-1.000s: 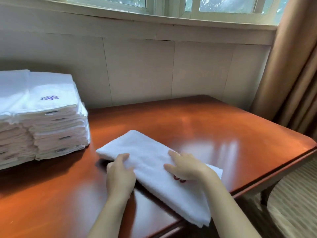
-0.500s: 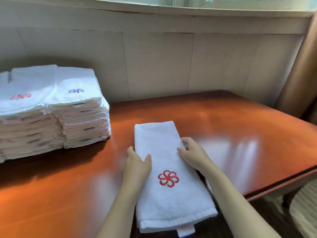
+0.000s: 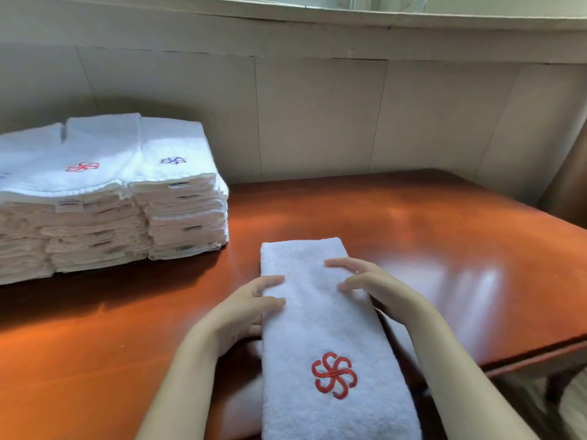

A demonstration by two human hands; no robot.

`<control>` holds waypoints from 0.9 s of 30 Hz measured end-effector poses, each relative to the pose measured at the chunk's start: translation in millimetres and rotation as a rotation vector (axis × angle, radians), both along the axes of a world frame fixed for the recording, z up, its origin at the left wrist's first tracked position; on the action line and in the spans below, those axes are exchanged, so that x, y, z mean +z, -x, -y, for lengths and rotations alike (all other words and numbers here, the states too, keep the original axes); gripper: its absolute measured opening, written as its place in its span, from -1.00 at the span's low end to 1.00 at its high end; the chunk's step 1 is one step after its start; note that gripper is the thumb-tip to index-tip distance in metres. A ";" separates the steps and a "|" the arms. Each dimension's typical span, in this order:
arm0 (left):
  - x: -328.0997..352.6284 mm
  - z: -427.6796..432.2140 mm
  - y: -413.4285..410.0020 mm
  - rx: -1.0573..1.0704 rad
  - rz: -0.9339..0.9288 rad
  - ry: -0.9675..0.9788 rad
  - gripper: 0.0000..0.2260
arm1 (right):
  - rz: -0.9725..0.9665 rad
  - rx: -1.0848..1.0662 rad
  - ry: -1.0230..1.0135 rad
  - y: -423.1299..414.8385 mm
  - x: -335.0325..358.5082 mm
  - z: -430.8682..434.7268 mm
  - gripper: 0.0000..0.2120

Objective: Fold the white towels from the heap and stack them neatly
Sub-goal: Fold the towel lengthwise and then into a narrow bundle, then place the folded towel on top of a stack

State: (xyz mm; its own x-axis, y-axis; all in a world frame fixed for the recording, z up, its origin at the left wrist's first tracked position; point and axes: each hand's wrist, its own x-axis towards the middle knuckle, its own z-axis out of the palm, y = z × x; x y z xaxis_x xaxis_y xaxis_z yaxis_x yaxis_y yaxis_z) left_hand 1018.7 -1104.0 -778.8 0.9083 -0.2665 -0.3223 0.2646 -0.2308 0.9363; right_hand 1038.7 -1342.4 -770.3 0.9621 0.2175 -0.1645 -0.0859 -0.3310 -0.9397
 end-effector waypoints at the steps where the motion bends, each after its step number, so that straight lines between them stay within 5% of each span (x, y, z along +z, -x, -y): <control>1: -2.8 -3.5 0.6 0.012 -0.003 0.065 -0.59 | -0.008 0.031 -0.001 1.1 1.8 1.3 -0.48; 7: 7.8 -12.4 6.5 0.034 0.047 0.154 -0.47 | -0.017 0.113 -0.072 5.5 13.2 -12.4 -0.33; 13: 52.4 -49.2 27.0 0.256 0.204 0.350 -0.39 | 0.137 0.119 -0.384 18.9 47.3 -54.7 -0.29; 17: 102.1 -94.7 35.6 0.255 0.407 0.233 -0.39 | 0.214 0.183 -0.510 11.9 88.1 -100.3 -0.24; 22: 165.5 -171.2 33.1 0.297 0.590 0.160 -0.41 | 0.316 0.341 -0.518 -26.8 155.2 -178.9 -0.21; 27: 227.8 -246.7 -32.4 0.477 0.708 0.306 -0.42 | 0.479 0.318 -0.471 -117.4 223.5 -282.6 -0.23</control>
State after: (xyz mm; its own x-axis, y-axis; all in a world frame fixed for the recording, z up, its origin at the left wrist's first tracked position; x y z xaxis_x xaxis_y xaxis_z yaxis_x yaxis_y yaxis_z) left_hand 1051.0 -857.3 -551.0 0.9029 0.2068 0.3769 -0.3928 0.0408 0.9187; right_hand 1156.1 -1059.8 -546.8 0.7839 0.4411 0.4370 0.4022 0.1754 -0.8986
